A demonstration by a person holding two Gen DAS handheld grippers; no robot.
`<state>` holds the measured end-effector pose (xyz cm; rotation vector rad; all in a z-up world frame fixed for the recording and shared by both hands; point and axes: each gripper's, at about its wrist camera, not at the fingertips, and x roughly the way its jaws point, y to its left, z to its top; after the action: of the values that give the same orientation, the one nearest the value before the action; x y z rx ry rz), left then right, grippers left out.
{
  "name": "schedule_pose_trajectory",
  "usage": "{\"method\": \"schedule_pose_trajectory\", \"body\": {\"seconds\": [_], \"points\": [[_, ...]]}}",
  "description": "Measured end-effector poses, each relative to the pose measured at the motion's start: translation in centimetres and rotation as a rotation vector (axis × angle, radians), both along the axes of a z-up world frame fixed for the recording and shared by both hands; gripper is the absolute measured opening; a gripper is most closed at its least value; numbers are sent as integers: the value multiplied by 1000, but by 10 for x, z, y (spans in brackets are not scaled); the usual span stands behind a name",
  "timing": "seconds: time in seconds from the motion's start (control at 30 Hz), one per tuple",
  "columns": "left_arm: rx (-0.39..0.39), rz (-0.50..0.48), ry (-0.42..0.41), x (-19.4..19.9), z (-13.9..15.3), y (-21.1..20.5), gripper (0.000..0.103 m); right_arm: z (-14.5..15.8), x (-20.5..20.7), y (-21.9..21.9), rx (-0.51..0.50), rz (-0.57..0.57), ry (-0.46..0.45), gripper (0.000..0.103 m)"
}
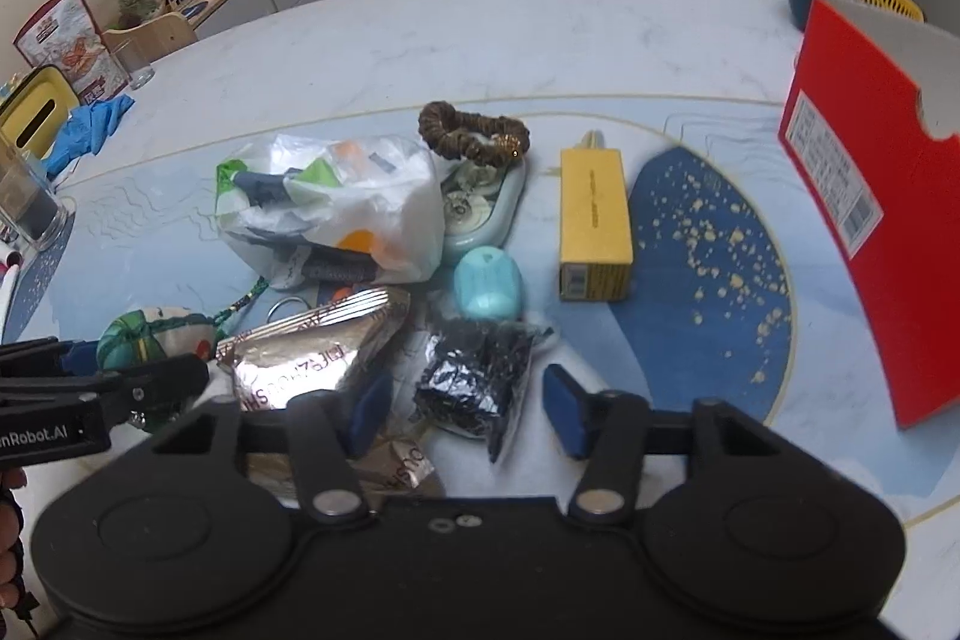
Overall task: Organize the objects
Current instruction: 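Grasp the green knitted pouch with left tool while right grasps black bag, then carry the pouch and black bag with both tools into the red shoebox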
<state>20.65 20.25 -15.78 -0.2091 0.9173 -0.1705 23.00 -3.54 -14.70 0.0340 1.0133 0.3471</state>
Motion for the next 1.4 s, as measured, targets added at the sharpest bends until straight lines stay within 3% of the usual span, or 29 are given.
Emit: {"method": "schedule_pose_trajectory", "body": {"seconds": [0.17, 0.37, 0.7, 1.03, 1.4], "points": [[17, -4, -7, 0, 4, 0, 49, 2, -1, 0, 17, -2, 20, 37], [50, 4, -31, -6, 21, 1, 48, 11, -6, -4, 37, 4, 11, 29], [61, 14, -73, -22, 66, -16, 48, 43, -23, -22, 92, 57, -38, 28], [59, 27, -132, -32, 111, -73, 48, 85, -38, -72, 118, 133, -104, 28], [47, -55, -179, -5, 139, -178, 48, 125, -28, -167, 119, 106, -204, 28]]}}
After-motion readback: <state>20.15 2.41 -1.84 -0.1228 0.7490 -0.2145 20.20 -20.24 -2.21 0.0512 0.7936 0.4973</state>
